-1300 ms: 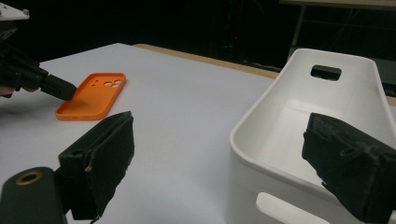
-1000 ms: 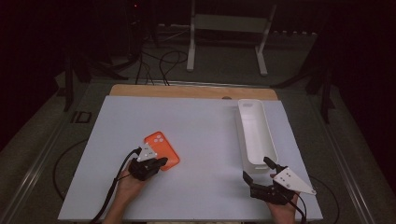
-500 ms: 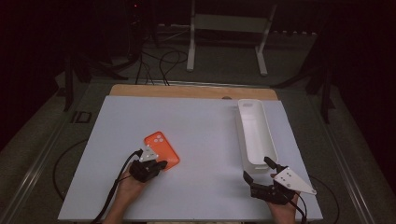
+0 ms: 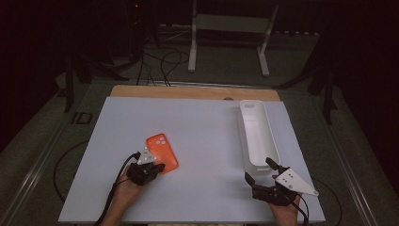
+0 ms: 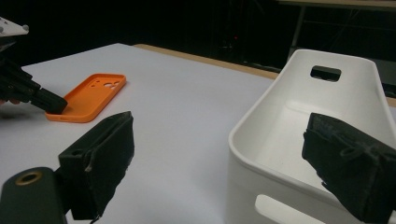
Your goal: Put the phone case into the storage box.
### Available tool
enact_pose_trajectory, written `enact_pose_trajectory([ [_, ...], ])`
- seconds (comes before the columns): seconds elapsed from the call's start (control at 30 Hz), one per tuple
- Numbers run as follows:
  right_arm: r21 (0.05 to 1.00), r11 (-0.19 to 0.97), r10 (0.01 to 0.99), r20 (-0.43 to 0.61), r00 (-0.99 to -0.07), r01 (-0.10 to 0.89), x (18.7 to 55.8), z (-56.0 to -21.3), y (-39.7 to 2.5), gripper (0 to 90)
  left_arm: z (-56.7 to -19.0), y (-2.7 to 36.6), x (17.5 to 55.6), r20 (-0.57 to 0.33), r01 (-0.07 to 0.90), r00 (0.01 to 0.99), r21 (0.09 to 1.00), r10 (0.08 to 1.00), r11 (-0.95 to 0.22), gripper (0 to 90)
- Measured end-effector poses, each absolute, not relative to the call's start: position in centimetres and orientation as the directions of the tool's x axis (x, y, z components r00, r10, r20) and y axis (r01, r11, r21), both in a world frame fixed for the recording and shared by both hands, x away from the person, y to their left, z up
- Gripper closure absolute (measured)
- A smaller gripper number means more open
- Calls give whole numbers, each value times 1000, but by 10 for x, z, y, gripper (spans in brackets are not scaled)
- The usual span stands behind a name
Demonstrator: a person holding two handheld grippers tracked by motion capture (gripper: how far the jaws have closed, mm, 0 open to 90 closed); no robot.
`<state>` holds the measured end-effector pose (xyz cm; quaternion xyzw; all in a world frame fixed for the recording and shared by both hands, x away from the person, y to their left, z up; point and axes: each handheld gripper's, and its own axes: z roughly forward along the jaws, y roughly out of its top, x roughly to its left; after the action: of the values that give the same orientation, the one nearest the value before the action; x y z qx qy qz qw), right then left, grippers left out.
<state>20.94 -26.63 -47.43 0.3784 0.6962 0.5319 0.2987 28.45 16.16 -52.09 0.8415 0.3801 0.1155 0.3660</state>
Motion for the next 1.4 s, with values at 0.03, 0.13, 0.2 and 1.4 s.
enact_pose_trajectory([
  [0.03,966,149,843,-13,-537,210,210,-474,-266,92,-521,163,284,-85,557,682,704,726,-441,900],
  [0.13,966,148,842,-11,-539,212,211,-474,-265,92,-521,166,283,-82,561,677,701,731,-441,900],
  [0.2,966,150,841,-14,-541,209,212,-474,-265,92,-521,168,282,-80,561,674,702,735,-439,900],
  [1.4,965,131,857,5,-516,227,230,-478,-267,92,-520,213,292,-39,618,524,705,851,-348,900],
])
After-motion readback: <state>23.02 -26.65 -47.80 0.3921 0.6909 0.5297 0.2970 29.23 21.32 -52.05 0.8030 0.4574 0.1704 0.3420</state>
